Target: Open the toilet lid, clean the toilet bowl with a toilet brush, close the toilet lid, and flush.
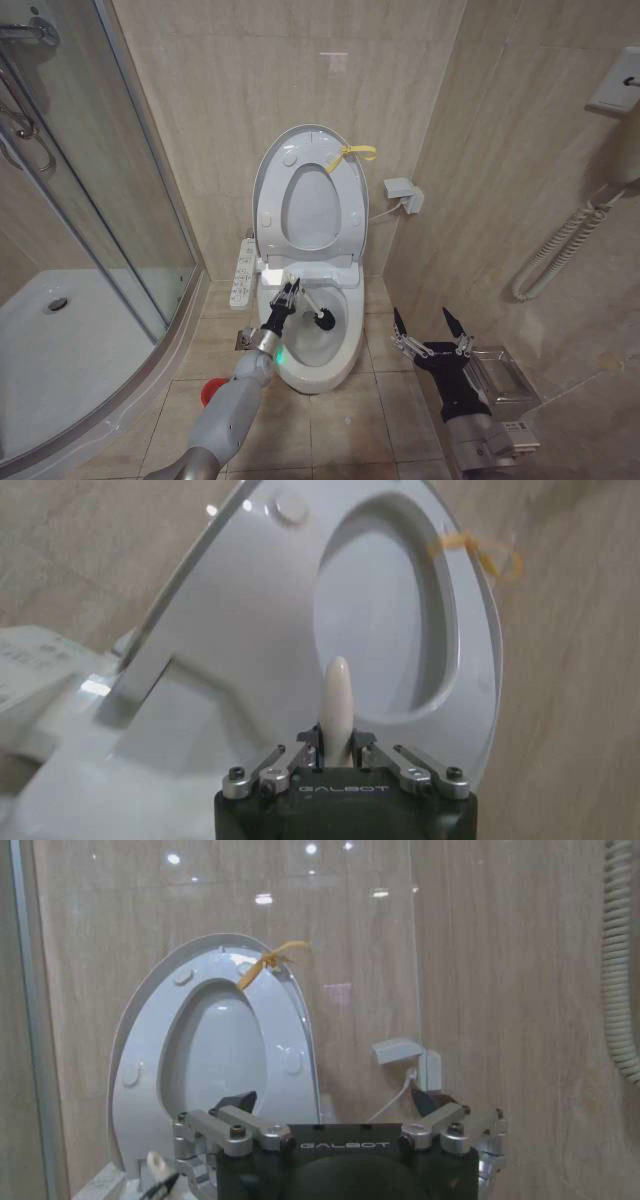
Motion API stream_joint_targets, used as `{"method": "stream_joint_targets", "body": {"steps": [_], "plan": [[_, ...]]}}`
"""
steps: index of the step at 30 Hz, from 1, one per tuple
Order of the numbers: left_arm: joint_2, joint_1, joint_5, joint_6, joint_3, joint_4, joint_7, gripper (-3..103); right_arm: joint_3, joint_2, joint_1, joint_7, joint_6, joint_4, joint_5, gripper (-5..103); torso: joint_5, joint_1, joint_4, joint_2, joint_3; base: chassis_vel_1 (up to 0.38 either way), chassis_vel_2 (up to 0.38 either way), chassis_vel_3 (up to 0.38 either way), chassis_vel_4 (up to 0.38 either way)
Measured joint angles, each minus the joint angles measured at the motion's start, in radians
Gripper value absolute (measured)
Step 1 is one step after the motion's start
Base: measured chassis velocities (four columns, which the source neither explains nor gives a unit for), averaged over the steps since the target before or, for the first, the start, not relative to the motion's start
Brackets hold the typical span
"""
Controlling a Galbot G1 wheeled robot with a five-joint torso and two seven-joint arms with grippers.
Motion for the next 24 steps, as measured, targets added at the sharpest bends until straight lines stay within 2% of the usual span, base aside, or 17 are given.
{"method": "stream_joint_targets", "body": {"steps": [2,3,4,6,7,8,11,13,16,17,18,19,21,23,24], "plan": [[0.001,-0.009,-0.003,0.015,0.0,0.01,0.003,20,0.0,0.0,0.0,0.0,0.0,0.0,0.0,100,0.0,0.0,0.0003,0.0,0.0,0.0,0.0,0.0,0.0],[0.007,-0.01,0.038,0.016,-0.006,0.044,0.016,20,0.0,0.0,0.0,0.0,0.0,0.0,0.0,100,0.0,0.0,0.0005,0.0,0.0,0.0,0.0,0.0,0.0],[0.007,-0.01,0.038,0.016,-0.006,0.044,0.016,20,0.0,0.0,0.0,0.0,0.0,0.0,0.0,100,0.0,0.0,0.0005,0.0,0.0,0.0,0.0,0.0,0.0],[0.018,-0.005,0.099,0.008,-0.017,0.063,0.029,20,0.0,0.0,0.0,0.0,0.0,0.0,0.0,100,0.0,0.0,0.001,0.0,0.0,0.0,0.0,0.0,0.0],[0.031,0.002,0.175,-0.011,-0.03,0.067,0.034,20,0.0,0.0,0.0,0.0,0.0,0.0,0.0,100,0.0001,0.0,0.0013,0.0,0.0,0.0,0.0,0.0,0.0],[0.031,0.002,0.175,-0.011,-0.03,0.067,0.034,20,0.0,0.0,0.0,0.0,0.0,0.0,0.0,100,0.0001,0.0,0.0013,0.0,0.0,0.0,0.0,0.0,0.0],[0.06,0.006,0.336,-0.047,-0.038,0.048,0.04,20,0.0,0.0,0.0,0.0,0.0,0.0,0.0,100,0.0,0.0,0.0006,0.0,0.0,0.0,0.0,0.0,0.0],[0.066,0.005,0.338,-0.047,-0.033,0.04,0.039,20,0.0,0.0,0.0,0.0,0.0,0.0,0.0,100,0.0002,0.0,0.0008,0.0,0.0,0.0,0.0,0.0,0.0],[0.059,-0.009,0.281,-0.045,-0.02,0.039,0.039,20,0.0,0.0,0.0,0.0,0.0,0.0,0.0,100,0.0002,0.0,0.0008,0.0,0.0,0.0,0.0,0.0,0.0],[0.042,-0.014,0.196,-0.03,-0.008,0.038,0.035,20,0.0,0.0,0.0,0.0,0.0,0.0,0.0,100,0.0003,0.0,0.0006,0.0,0.0,0.0,0.0,0.0,0.0],[0.042,-0.014,0.196,-0.03,-0.008,0.038,0.035,20,0.0,0.0,0.0,0.0,0.0,0.0,0.0,100,0.0003,0.0,0.0006,0.0,0.0,0.0,0.0,0.0,0.0],[0.026,-0.014,0.109,-0.014,0.008,0.034,0.021,20,0.0,0.0,0.0,0.0,0.0,0.0,0.0,100,0.0,0.0,0.0005,0.0,0.0,0.0,0.0,0.0,0.0],[0.01,-0.015,0.025,-0.005,0.019,0.042,0.019,20,0.0,0.0,0.0,0.0,0.0,0.0,0.0,100,-0.0002,0.0,0.0,0.0,0.0,0.0,0.0,0.0,0.0],[0.005,-0.017,-0.013,-0.005,0.022,0.058,0.022,20,0.0,0.0,0.0,0.0,0.0,0.0,0.0,100,0.0005,0.0,0.0004,0.0,0.0,0.0,0.0,0.0,0.0],[0.004,-0.017,-0.006,-0.005,0.02,0.072,0.022,20,0.0,0.0,0.0,0.0,0.0,0.0,0.0,100,0.0002,0.0,0.0008,0.0,0.0,0.0,0.0,0.0,0.0]]}}
